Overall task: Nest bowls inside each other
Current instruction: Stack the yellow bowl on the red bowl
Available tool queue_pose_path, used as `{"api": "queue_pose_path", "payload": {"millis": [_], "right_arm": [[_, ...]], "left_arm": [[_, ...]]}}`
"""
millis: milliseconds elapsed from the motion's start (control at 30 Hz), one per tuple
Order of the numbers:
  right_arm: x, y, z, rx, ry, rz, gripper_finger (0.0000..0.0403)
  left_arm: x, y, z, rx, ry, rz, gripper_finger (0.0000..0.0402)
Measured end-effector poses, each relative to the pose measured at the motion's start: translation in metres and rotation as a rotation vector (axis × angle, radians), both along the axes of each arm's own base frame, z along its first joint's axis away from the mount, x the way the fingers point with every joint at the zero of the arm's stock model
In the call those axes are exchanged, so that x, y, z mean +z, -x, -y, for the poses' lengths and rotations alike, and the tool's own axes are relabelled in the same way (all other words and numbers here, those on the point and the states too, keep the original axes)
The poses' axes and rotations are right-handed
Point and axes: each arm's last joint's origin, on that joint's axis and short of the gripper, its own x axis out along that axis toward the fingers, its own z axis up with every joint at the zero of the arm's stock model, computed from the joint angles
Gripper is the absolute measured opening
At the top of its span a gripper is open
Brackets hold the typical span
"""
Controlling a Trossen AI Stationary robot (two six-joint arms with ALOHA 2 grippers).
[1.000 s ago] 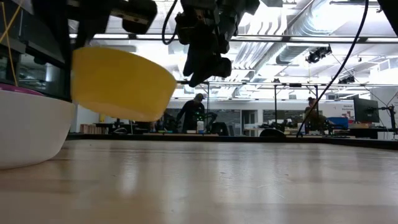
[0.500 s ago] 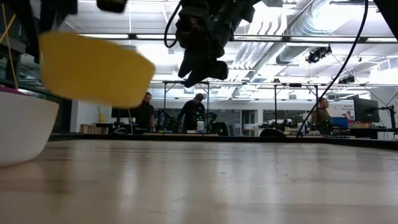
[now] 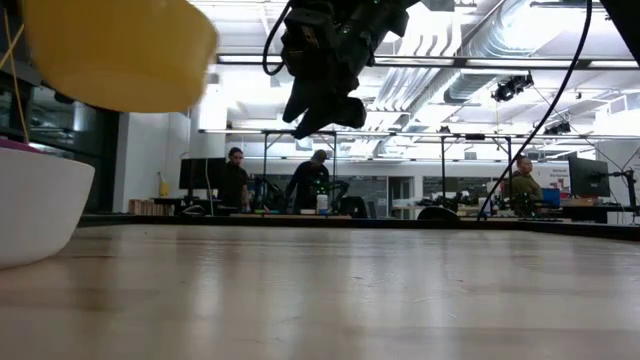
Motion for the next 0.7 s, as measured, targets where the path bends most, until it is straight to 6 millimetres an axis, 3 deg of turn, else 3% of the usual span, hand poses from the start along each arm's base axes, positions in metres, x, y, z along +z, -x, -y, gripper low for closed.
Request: {"api": "queue_pose_path", "payload": {"millis": [367,700], "right_arm": [[0.000,0.000,0.000,-0.009,-0.006,0.001,0.0156],[0.003,-0.005,-0.008,-0.012,-0.015,0.045,0.0156]], "left_arm": [[-0.003,0.040,0.029,0.170,0.027,-0.004,0.0000],[-0.035,0.071,0.041,0.303,0.037,-0.014,0.0000]]}}
